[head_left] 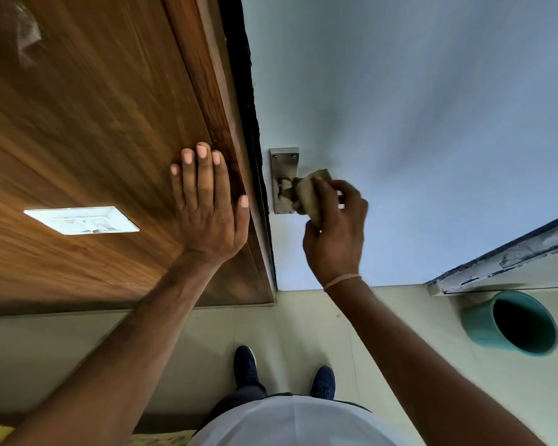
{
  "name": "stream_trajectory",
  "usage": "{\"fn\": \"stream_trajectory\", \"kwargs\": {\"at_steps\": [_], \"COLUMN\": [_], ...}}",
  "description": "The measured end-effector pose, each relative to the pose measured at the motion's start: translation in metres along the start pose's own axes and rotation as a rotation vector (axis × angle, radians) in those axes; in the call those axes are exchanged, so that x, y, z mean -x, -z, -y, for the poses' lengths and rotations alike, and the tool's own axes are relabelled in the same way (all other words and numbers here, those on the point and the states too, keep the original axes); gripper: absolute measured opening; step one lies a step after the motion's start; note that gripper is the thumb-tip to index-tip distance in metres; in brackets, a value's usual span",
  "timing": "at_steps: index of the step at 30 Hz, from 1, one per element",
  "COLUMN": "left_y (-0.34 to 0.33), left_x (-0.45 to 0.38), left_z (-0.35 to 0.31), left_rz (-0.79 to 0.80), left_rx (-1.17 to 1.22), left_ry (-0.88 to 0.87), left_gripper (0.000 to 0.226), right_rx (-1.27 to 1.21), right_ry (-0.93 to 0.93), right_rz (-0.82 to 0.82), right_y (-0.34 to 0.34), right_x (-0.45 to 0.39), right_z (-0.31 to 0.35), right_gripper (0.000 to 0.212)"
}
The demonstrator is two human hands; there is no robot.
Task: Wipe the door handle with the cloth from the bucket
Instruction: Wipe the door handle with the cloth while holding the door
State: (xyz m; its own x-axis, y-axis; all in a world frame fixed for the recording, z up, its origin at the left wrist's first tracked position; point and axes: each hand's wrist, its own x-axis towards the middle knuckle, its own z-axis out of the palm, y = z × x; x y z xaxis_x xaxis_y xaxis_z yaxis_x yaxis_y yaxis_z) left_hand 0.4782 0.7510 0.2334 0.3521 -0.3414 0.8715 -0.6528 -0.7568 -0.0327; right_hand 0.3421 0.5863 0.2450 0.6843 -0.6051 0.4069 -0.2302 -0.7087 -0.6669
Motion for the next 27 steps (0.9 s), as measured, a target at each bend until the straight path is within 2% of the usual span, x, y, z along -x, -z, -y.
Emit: {"fn": "stream_trajectory", "kwargs": {"at_steps": [4, 7, 10, 14, 18, 20, 23, 25, 27], "left_y": [0.001, -0.001, -0.002, -0.002, 0.0, 0.002, 0.006, 0.009, 0.012], "left_x": [0.001, 0.0, 0.001, 0.001, -0.001, -0.002, -0.003, -0.003, -0.004], "left_z": [0.002, 0.002, 0.001, 0.002, -0.001, -0.002, -0.004, -0.006, -0.008], "left_rz": [0.011, -0.007, -0.003, -0.001, 0.002, 0.006, 0.012, 0.037, 0.061], "left_rx": [-0.008, -0.014, -0.016, -0.019, -0.015, -0.017, -0.01, -0.001, -0.004], "left_ry": [-0.007, -0.01, -0.003, 0.001, 0.01, 0.011, 0.02, 0.022, 0.023], "left_gripper": [0.075, 0.073, 0.075, 0.078, 0.079, 0.078, 0.077, 0.077, 0.077], "right_rx": [0.346, 0.401, 0.438, 0.451, 0.423, 0.373, 0.268, 0.124, -0.187], "right_ry": [0.303, 0.443, 0.524, 0.511, 0.388, 0.261, 0.046, -0.135, -0.349], "right_rz": [0.066, 0.03, -0.042, -0.088, -0.145, -0.155, -0.143, -0.111, -0.101], "right_y": [-0.029, -0.034, -0.027, -0.011, 0.003, 0.009, 0.017, 0.02, 0.025], "right_x": [0.001, -0.003, -0.011, -0.016, -0.016, -0.012, -0.003, 0.006, 0.009], "right_z": [-0.013, -0.029, -0.05, -0.079, -0.094, -0.097, -0.092, -0.084, -0.068], "right_gripper": [0.066, 0.071, 0.072, 0.075, 0.08, 0.08, 0.069, 0.064, 0.053]}}
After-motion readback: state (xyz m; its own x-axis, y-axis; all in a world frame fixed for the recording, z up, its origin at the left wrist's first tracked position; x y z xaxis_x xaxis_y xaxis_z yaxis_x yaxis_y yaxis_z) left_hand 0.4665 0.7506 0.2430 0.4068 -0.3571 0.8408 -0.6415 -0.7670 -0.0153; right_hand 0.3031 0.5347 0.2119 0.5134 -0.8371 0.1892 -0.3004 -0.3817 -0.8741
